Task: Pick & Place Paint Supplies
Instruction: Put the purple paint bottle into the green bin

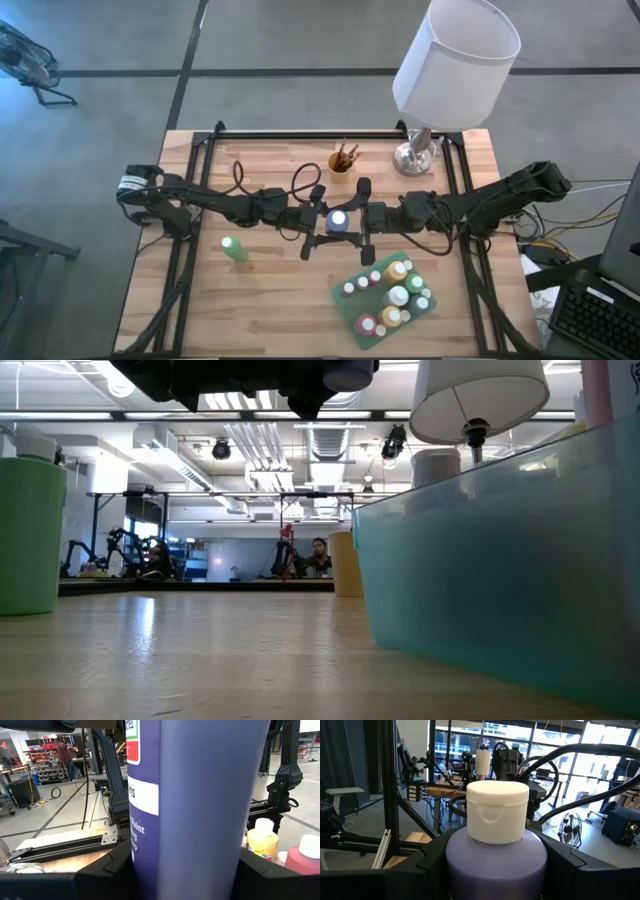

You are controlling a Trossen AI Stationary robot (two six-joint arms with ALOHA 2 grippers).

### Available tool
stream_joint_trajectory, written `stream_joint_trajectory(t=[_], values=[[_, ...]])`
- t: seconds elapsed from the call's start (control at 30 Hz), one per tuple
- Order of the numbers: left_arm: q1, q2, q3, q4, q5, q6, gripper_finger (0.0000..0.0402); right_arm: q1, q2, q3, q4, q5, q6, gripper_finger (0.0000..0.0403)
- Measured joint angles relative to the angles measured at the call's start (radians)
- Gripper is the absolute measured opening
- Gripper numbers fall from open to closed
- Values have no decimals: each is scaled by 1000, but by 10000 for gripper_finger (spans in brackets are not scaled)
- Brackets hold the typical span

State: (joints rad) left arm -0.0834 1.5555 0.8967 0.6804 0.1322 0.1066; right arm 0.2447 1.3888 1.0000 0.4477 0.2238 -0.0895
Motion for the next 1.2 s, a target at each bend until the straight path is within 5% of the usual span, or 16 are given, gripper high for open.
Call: stream_joint_trajectory(t=[0.37,0.67,0.87,1.2], values=[[0,0,0,-1,1,-4,217,0,0,0,-2,2,0,216],[-2,0,-3,-31,9,-7,217,-1,-31,14,-90,-68,27,272],[-1,-21,2,-134,6,-6,217,-1,-96,81,-404,-67,140,307],[0,-55,79,-591,-16,-54,217,0,-79,300,-953,-67,341,329]])
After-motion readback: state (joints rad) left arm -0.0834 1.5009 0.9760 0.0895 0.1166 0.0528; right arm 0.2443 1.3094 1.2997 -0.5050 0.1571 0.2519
